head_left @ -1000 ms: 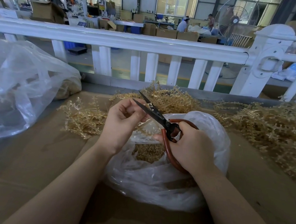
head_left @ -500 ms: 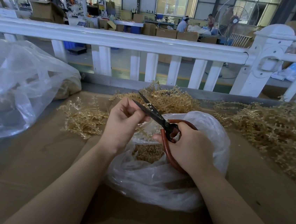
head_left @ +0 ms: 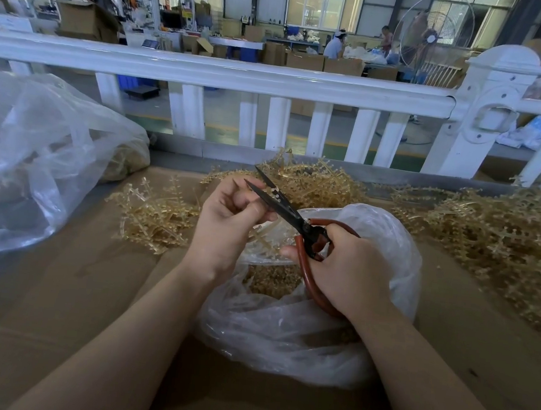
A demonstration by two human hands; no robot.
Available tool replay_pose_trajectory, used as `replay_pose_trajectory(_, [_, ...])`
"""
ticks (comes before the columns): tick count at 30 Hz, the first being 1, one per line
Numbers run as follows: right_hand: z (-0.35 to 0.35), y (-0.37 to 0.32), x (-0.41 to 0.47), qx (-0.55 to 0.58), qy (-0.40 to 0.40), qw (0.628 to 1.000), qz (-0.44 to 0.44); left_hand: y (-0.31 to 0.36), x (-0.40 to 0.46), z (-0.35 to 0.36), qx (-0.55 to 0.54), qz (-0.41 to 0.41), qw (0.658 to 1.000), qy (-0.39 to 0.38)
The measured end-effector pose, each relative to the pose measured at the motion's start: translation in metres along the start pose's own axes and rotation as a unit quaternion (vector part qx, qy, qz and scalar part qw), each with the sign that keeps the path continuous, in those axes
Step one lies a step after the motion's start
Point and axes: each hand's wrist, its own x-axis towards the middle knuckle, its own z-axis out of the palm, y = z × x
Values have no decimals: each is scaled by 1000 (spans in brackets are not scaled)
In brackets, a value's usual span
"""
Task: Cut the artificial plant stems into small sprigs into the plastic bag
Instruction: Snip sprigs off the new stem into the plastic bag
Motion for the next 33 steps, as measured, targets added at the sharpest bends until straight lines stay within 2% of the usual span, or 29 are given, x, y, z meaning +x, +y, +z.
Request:
replay_pose_trajectory(6, [3,5,1,-6,-23,1000,6,0,1,0,-14,-29,998,54])
replay_pose_trajectory(9, [5,7,1,-3,-11,1000,20,0,4,-5,-33,-58,994,81])
replay_pose_trajectory(11, [6,8,0,24,3,999,41,-1,3,-5,-24,-73,994,77])
replay_pose_trajectory(15, [4,2,2,167,1,982,85,-1,-3,0,-2,-97,995,37])
replay_pose_trajectory(21, [8,5,5,228,-45,968,93,0,-5,5,24,-104,994,-4])
replay_pose_trajectory(25, [11,7,5,230,-61,968,79,0,-5,5,-6,-106,994,-11])
replay_pose_trajectory(30, [13,7,6,239,-38,966,90,2,-6,6,-81,-144,986,-30])
replay_pose_trajectory(33, [12,6,5,211,-32,971,105,3,-6,6,-73,-125,989,-24])
